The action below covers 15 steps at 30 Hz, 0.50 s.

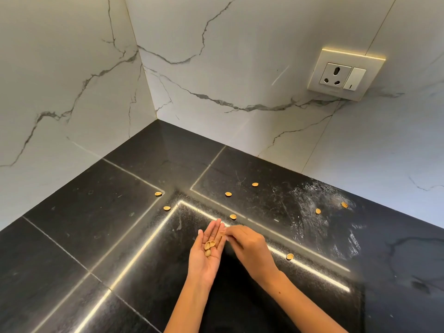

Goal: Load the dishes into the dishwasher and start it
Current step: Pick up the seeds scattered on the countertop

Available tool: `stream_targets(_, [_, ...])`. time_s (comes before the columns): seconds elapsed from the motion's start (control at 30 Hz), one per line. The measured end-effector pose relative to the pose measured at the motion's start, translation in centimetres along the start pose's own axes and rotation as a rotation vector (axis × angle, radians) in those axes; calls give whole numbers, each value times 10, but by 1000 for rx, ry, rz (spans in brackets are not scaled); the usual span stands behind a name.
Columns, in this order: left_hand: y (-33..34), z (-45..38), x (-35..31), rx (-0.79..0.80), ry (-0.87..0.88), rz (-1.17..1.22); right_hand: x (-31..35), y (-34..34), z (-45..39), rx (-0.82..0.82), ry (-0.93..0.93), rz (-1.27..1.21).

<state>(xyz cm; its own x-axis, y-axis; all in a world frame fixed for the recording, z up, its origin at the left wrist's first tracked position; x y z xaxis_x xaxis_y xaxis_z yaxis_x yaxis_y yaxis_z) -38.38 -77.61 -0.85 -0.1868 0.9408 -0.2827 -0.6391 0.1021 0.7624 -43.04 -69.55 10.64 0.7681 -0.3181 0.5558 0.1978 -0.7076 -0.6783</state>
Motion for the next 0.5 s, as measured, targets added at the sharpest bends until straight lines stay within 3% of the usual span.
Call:
stream_targets(0.1, [12,-3,2,22,-16,45,14,-11,-11,-92,-70,-27])
stream_targets(0.17, [15,-7,-3,32,-10,85,-7,-10,-19,-130,-6,39])
stream_targets(0.27, [12,-9,-13,28,14,83,-54,21,-24,51,144,214])
stream_targets(0.37, [4,-11,-22,16,36,74,-68,52,-16,232,125,269])
stream_targets(0.5, [-8,-13,-33,-16,66,75,-53,48,-15,163,79,206])
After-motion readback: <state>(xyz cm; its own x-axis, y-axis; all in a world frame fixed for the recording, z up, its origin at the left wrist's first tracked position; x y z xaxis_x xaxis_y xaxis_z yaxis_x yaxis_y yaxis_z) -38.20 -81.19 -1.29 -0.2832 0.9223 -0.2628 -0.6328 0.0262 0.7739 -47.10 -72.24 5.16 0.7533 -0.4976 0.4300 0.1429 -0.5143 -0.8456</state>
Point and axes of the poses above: each hand's wrist, its own z-axis away from the middle knuckle, its own y-axis out of the palm, x = y × z, the point moved 10 cm from there along -z, towards the middle knuckle, and after that the axes turned 2 degrees about -x, right-handed, at the moved point
